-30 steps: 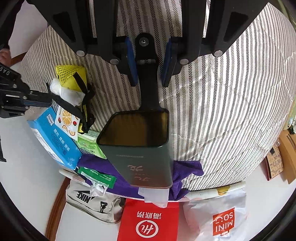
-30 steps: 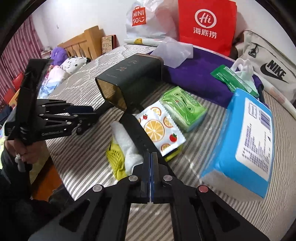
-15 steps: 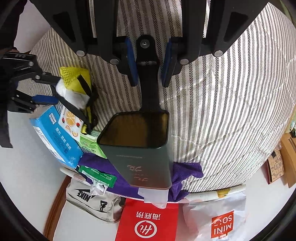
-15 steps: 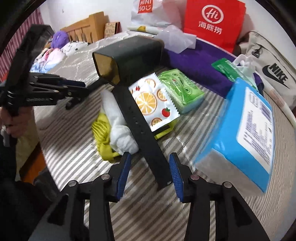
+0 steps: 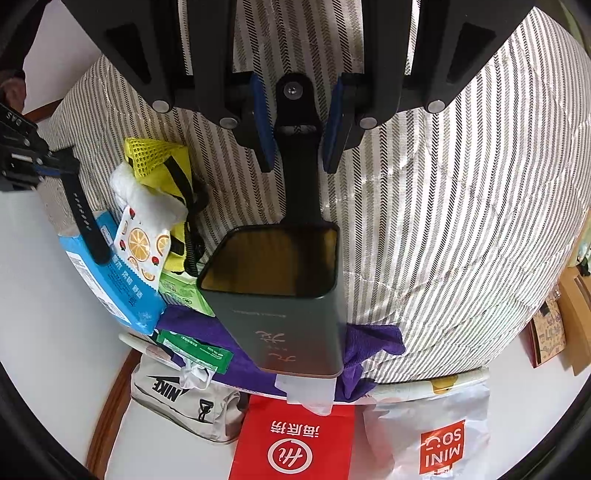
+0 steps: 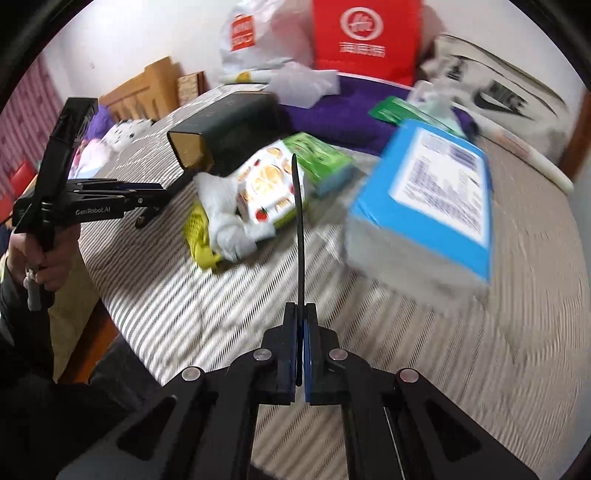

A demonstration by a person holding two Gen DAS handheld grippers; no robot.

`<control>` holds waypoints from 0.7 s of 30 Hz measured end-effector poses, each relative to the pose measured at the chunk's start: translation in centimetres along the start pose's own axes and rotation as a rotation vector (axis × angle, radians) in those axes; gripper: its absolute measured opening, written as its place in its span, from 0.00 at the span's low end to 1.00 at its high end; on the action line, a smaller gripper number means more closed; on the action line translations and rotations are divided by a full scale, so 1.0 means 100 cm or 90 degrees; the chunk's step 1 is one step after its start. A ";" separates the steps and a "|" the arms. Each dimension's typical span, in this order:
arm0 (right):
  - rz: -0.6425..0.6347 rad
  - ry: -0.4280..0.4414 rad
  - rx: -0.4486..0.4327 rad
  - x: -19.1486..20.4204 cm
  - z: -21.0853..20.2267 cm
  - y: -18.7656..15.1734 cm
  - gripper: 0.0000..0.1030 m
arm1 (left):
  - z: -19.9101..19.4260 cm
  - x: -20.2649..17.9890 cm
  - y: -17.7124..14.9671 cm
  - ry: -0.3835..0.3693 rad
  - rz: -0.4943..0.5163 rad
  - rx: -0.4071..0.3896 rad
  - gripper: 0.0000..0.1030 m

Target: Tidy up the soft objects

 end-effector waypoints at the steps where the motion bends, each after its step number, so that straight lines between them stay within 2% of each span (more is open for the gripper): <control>1: 0.008 -0.002 -0.001 -0.003 -0.004 -0.004 0.03 | 0.000 -0.002 0.000 0.006 0.008 0.002 0.25; 2: 0.019 -0.009 -0.005 -0.007 -0.009 -0.012 0.03 | 0.000 -0.004 0.000 0.009 0.014 0.004 0.27; 4: 0.038 -0.023 -0.003 -0.015 -0.015 -0.022 0.03 | 0.001 -0.008 0.002 -0.003 0.019 0.002 0.44; 5: 0.047 -0.033 -0.003 -0.019 -0.015 -0.025 0.03 | 0.002 -0.012 0.003 -0.002 0.024 0.001 0.47; 6: 0.055 -0.040 -0.004 -0.022 -0.015 -0.028 0.03 | 0.003 -0.015 0.003 0.016 0.032 0.002 0.47; 9: 0.069 -0.048 0.001 -0.028 -0.007 -0.033 0.03 | 0.006 -0.029 0.004 0.093 0.073 0.008 0.33; 10: 0.069 -0.050 -0.001 -0.028 -0.006 -0.035 0.03 | 0.005 -0.028 0.004 0.084 0.071 0.005 0.23; 11: 0.070 -0.050 -0.003 -0.029 -0.004 -0.035 0.03 | 0.004 -0.027 0.003 0.081 0.068 0.006 0.20; 16: 0.068 -0.040 -0.016 -0.028 0.005 -0.028 0.03 | -0.002 -0.025 -0.004 0.077 0.064 0.005 0.21; 21: 0.067 -0.033 -0.028 -0.025 0.014 -0.012 0.04 | 0.001 -0.019 0.003 0.057 0.047 0.008 0.23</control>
Point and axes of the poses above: each gripper's, at about its wrist camera, not at the fingertips, and z roughly the way its jaws point, x to its left, y to its top, the point moved 1 cm from there along z, roughly the way its jaws point, and after that the axes turned 13 degrees about z, right-handed, at the moved point
